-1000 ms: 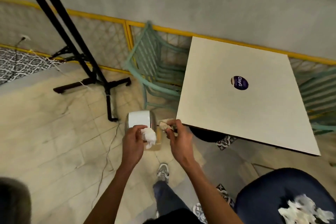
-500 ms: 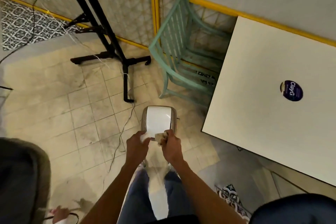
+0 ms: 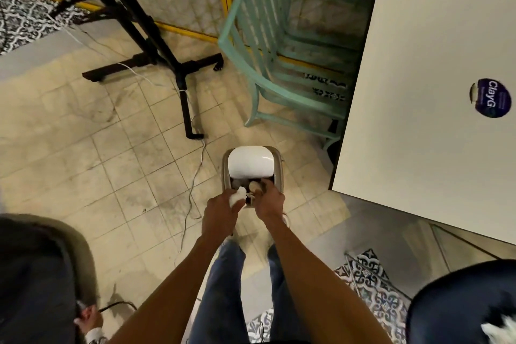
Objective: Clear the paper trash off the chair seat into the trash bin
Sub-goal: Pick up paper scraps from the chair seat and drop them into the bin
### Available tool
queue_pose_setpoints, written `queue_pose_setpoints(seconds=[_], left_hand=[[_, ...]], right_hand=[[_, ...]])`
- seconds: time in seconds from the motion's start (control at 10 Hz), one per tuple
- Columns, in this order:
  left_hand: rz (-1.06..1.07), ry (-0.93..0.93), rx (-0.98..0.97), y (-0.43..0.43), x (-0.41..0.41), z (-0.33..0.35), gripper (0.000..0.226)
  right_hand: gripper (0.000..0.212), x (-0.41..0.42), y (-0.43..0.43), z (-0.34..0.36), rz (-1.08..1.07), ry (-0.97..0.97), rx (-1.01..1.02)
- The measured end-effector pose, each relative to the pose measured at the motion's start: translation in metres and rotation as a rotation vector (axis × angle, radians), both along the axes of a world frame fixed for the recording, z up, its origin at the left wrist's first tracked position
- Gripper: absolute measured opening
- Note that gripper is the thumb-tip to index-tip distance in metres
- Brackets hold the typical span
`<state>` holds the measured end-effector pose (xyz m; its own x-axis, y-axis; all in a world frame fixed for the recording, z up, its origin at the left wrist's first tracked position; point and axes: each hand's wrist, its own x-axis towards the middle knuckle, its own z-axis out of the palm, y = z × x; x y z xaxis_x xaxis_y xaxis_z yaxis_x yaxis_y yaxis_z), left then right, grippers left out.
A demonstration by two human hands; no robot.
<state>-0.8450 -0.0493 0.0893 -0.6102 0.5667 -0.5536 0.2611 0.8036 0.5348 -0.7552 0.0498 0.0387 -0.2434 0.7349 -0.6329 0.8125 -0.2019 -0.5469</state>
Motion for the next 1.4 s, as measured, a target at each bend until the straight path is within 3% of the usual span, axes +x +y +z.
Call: queue_pose_setpoints(seconds=[0.2,0.3,0.4,0.5,0.6,0.7,0.8,1.1,1.2,1.4], left_hand=[[0.022,-0.047,-0.002,0.015,-0.006,-0.024,0.030],[0.017,-0.042,-0.025,0.025,-0.003,-0.040,0.038],[0.042,-0.075,-0.043,0.041,0.003,-0.049,0.042],[0.024,-0.070,-0.092,0.054,0.006,-0.061,0.030],[-0.088,-0.065,-0.172,0.058,0.004,-0.077,0.032],[-0.089,-0.085,-0.199,0.054,0.001,-0.096,0.031],[-0.121,-0.069,-0.140,0.055,0.006,-0.074,0.033],[-0.140,0.041,-0.055,0.020,0.018,-0.036,0.056],[-0.207,0.074,-0.066,0.013,0.021,-0.020,0.061],[-0.376,0.132,-0.011,0.002,0.027,0.027,0.063]], right_hand=[[0.038,-0.002,-0.009,-0.026,0.094,-0.045,0.034],[0.018,-0.004,-0.011,-0.022,-0.209,0.189,-0.013],[0.028,0.001,-0.010,-0.025,-0.046,0.163,0.014],[0.036,0.008,-0.010,-0.031,0.021,0.233,0.073],[0.026,0.012,-0.005,-0.024,-0.008,0.146,0.095],[0.042,0.018,-0.006,-0.029,0.059,0.140,0.034],[0.059,0.023,-0.004,-0.016,0.085,0.140,-0.002],[0.066,0.041,-0.009,0.013,0.069,0.154,-0.006],[0.066,0.048,-0.011,0.015,0.095,0.093,0.029],[0.049,0.086,-0.017,0.084,0.010,0.077,0.197]])
